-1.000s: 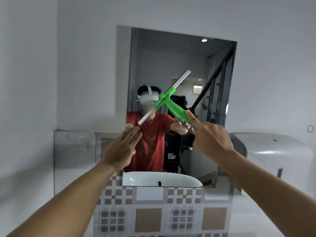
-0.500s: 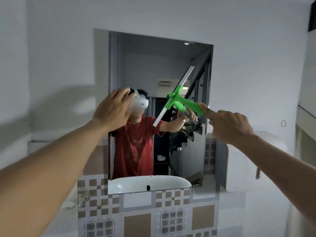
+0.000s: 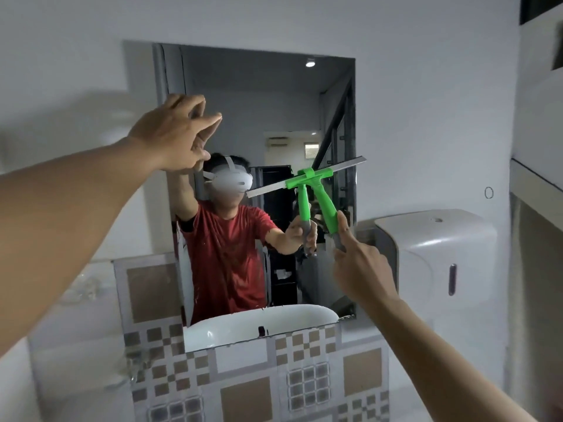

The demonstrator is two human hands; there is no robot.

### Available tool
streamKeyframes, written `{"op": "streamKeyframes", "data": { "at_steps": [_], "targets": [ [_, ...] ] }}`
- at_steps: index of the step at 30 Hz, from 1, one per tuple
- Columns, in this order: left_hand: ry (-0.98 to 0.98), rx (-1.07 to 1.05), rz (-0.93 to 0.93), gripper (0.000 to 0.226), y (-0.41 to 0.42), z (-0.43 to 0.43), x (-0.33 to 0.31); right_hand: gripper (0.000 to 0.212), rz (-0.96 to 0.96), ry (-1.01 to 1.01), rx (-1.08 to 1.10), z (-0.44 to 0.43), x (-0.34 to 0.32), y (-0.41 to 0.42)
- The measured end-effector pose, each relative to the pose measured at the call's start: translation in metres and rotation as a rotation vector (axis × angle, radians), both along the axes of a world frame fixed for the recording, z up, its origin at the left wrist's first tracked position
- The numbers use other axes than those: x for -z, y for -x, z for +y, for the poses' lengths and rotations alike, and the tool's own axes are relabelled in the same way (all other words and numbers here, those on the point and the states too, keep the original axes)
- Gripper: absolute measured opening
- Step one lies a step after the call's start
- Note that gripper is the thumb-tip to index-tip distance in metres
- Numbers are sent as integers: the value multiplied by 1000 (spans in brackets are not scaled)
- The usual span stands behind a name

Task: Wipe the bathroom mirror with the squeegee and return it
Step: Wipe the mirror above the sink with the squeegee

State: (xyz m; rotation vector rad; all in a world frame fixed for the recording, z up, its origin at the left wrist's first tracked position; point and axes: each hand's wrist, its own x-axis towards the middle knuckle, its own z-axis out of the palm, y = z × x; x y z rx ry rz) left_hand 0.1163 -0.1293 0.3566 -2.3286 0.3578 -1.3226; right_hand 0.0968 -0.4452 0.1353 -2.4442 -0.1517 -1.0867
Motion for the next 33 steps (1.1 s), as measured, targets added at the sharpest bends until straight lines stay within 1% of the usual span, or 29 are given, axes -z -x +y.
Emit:
{"op": "streamKeyframes", "data": {
  "at_steps": [3, 8, 10, 13, 16, 18, 20, 23, 25, 27, 31, 33],
  "targets": [
    [1, 1, -5, 83, -1, 1, 0, 74, 44, -106, 6, 15, 23, 0],
    [-7, -8, -1, 83, -2, 1, -2, 80, 128, -365, -91, 54, 57, 8],
    [-13, -14, 1, 83, -2, 2, -5, 79, 171, -465, -170, 75, 61, 15],
    [-27, -15, 13, 81, 0, 5, -10, 80, 180, -672, -333, 111, 59, 24],
    [-46, -29, 20, 80, 1, 7, -12, 80, 152, -824, -402, 148, 51, 28],
    [-47, -35, 17, 80, 2, 7, -13, 79, 137, -874, -440, 170, 47, 30],
    [-43, -33, 19, 79, 2, 7, -13, 78, 136, -856, -461, 189, 45, 30],
    [-39, -32, 23, 79, 1, 7, -13, 78, 125, -732, -493, 209, 46, 32],
    [-35, -30, 25, 79, 1, 8, -13, 75, 128, -692, -505, 215, 46, 32],
    [-26, -27, 28, 79, 0, 8, -13, 78, 122, -623, -493, 214, 48, 30],
    [-18, -21, 29, 79, 1, 8, -13, 82, 60, -268, -451, 200, 58, 30],
    [-20, -29, 33, 79, 1, 7, -13, 81, 42, -160, -413, 188, 66, 25]
  ]
}}
